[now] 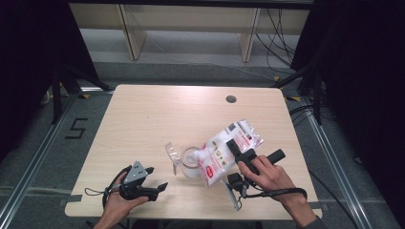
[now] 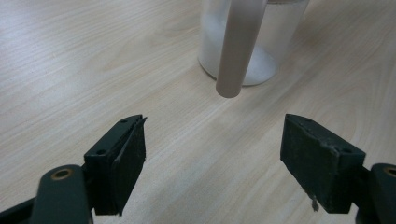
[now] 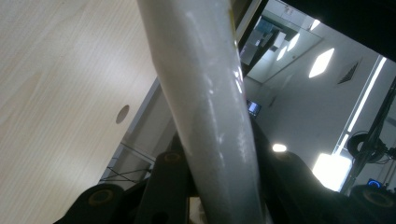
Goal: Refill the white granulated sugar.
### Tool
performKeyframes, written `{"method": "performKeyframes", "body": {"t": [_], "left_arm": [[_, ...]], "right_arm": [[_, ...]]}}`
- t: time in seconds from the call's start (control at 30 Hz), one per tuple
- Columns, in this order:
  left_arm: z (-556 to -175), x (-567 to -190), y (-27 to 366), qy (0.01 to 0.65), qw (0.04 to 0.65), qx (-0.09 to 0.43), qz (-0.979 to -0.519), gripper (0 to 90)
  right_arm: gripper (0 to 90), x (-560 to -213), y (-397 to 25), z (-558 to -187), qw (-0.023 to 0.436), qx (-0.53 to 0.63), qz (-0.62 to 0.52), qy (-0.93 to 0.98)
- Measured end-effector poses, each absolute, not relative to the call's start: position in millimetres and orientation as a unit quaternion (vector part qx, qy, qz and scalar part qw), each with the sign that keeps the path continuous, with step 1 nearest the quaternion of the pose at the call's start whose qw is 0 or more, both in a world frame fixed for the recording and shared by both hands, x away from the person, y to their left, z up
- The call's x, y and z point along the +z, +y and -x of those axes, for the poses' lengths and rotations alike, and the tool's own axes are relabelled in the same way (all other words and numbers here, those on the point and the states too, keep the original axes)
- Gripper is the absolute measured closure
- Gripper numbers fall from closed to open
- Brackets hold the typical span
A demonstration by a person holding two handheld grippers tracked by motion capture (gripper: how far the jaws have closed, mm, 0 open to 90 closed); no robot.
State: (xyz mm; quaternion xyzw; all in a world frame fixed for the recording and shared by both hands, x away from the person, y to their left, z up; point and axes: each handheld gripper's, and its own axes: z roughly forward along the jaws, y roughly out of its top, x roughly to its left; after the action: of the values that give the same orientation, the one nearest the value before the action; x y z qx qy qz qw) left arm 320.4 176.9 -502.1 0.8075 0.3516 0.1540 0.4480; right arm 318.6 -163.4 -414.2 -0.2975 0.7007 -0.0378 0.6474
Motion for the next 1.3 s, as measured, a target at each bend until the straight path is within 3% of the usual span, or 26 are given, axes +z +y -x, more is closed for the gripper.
{"method": "performKeyframes", "body": {"t": [1.3], "left_arm": [[-320.8,-502.5,176.8,0.35,0.449,0.153,-0.807,22.0]], "right_arm": [[78.1,-412.5,-165.2,-318.1,0.651,-0.037,0.295,0.698]]}}
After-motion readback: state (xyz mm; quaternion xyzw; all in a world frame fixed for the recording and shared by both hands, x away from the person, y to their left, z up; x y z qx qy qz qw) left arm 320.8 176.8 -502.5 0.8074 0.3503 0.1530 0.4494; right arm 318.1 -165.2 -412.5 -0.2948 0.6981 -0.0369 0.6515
